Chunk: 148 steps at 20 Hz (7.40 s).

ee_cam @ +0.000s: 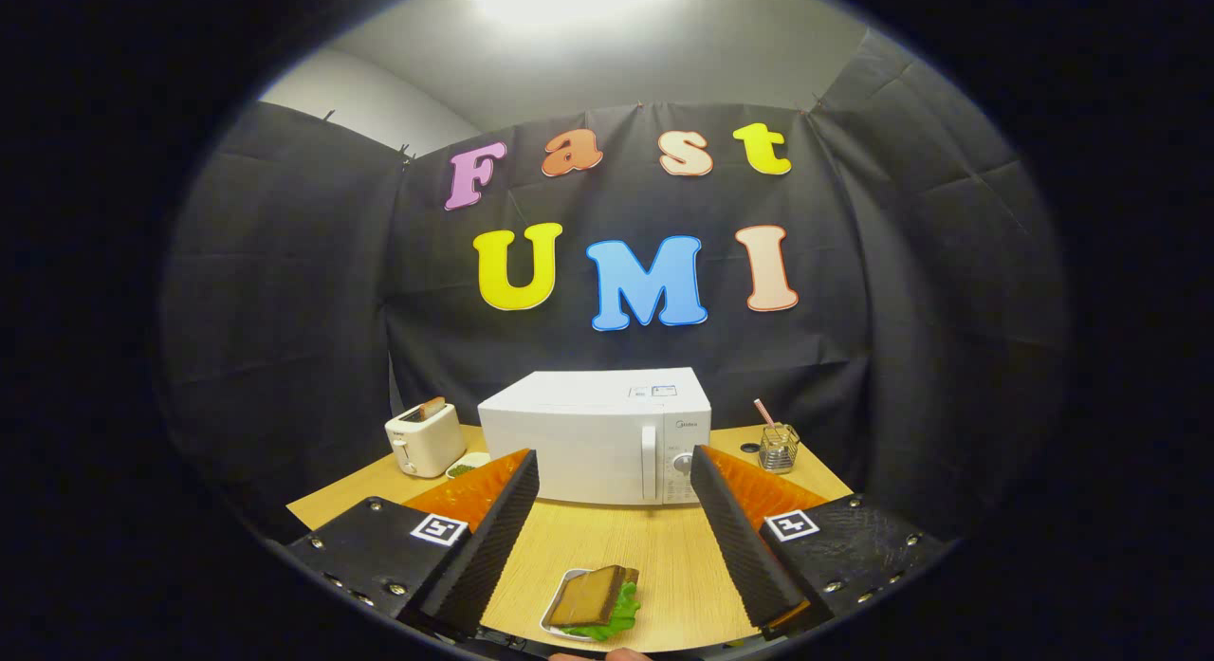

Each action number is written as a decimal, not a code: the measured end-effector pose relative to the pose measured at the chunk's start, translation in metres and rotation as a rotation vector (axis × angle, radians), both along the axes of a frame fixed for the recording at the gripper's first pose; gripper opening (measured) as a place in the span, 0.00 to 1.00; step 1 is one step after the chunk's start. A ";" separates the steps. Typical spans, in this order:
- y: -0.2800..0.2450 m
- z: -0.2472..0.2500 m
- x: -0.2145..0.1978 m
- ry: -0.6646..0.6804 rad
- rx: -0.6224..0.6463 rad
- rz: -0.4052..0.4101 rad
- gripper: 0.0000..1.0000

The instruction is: Open the microwave, put the food inside, and close the microwave door.

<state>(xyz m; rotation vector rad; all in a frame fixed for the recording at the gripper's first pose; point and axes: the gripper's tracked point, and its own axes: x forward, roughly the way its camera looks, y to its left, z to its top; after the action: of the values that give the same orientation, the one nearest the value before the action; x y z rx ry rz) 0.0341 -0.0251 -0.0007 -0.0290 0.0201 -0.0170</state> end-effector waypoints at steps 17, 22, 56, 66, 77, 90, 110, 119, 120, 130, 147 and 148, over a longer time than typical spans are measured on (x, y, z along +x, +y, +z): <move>-0.072 -0.115 0.178 0.117 0.040 0.040 0.98; -0.070 -0.120 0.218 0.098 -0.012 0.032 0.98; -0.059 -0.165 0.304 0.155 0.003 0.016 0.13; -0.035 -0.170 0.262 0.181 -0.052 0.102 0.08; 0.018 -0.145 0.162 0.129 -0.114 0.489 0.24; -0.002 -0.133 0.173 0.090 0.001 0.621 0.42; 0.069 -0.141 0.101 0.107 -0.121 0.674 0.43; 0.122 -0.145 0.073 0.116 -0.079 0.716 0.43; 0.130 -0.147 0.067 0.120 -0.077 0.718 0.43; 0.226 -0.155 0.044 0.142 -0.093 0.798 0.45; 0.300 -0.153 0.047 0.151 -0.073 0.894 0.86; 0.294 -0.152 0.048 0.162 -0.060 0.882 0.91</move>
<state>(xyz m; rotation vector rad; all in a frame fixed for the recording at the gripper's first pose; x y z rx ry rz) 0.0821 0.2686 -0.1526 -0.0974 0.1673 0.8670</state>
